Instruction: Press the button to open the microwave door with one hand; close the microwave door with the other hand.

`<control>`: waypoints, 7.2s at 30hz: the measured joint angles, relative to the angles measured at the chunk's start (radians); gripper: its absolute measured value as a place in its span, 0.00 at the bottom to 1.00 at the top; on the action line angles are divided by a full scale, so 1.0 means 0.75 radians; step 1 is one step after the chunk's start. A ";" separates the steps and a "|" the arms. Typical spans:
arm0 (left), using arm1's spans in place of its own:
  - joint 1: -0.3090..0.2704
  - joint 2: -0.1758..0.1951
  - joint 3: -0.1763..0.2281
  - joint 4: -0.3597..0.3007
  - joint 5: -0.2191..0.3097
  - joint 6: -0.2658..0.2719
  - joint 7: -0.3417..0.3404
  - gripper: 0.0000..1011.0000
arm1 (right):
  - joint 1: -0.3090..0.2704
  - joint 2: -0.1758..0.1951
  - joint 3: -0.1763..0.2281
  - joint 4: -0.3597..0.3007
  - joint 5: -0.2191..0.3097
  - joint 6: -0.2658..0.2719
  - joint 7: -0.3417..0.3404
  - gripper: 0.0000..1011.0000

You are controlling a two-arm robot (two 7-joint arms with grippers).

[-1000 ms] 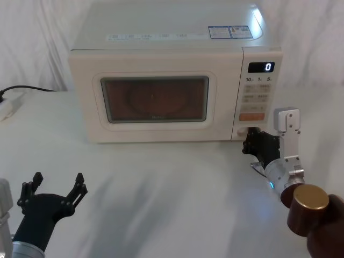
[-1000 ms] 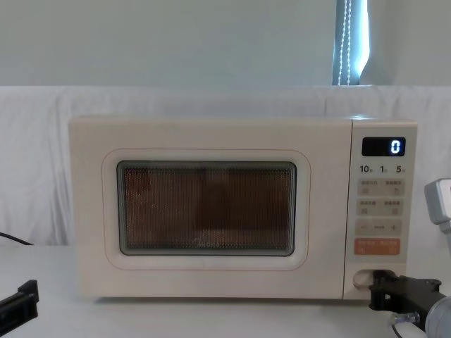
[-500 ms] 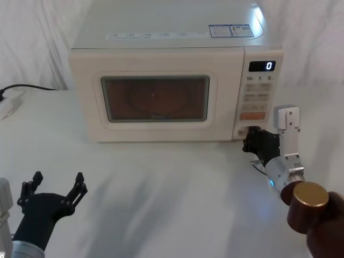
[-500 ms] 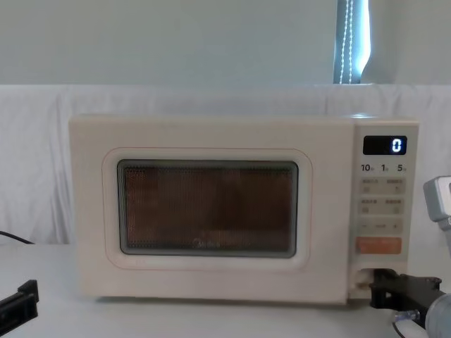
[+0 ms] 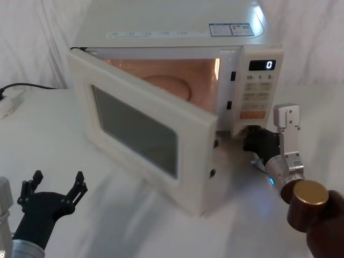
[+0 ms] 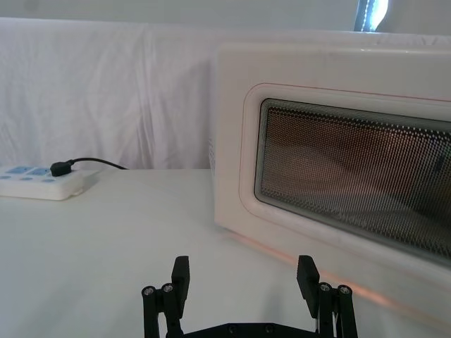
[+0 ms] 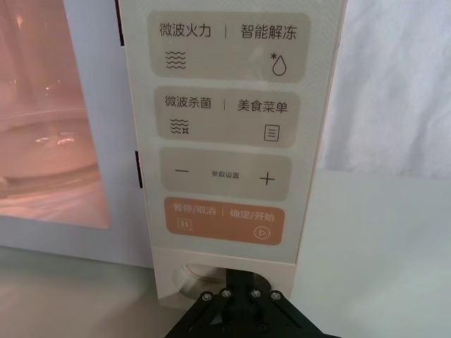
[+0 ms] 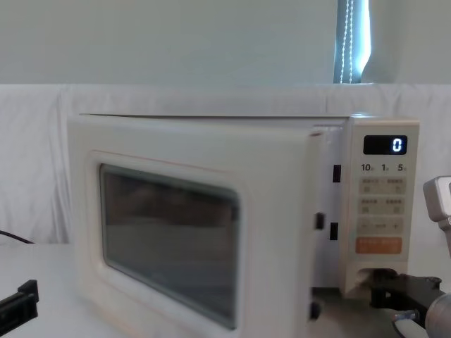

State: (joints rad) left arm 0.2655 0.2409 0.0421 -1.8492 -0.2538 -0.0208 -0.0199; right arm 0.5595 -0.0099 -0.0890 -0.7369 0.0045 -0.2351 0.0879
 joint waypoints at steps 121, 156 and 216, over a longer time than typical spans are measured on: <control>0.000 0.000 0.000 0.000 0.000 0.000 0.000 0.00 | -0.633 0.028 -0.025 -0.896 -0.014 0.133 -0.044 0.00; 0.083 0.071 -0.147 -0.383 -0.184 0.187 -0.232 0.00 | -0.633 0.028 -0.025 -0.896 -0.014 0.133 -0.044 0.00; -0.516 0.048 0.340 0.048 -0.081 0.267 -0.229 0.00 | -0.633 0.028 -0.025 -0.896 -0.014 0.133 -0.044 0.00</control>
State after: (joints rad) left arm -0.1213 0.2770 0.2974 -1.8130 -0.3143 0.1794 -0.1918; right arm 0.0848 0.0111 -0.1077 -1.4088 -0.0061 -0.1356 0.0547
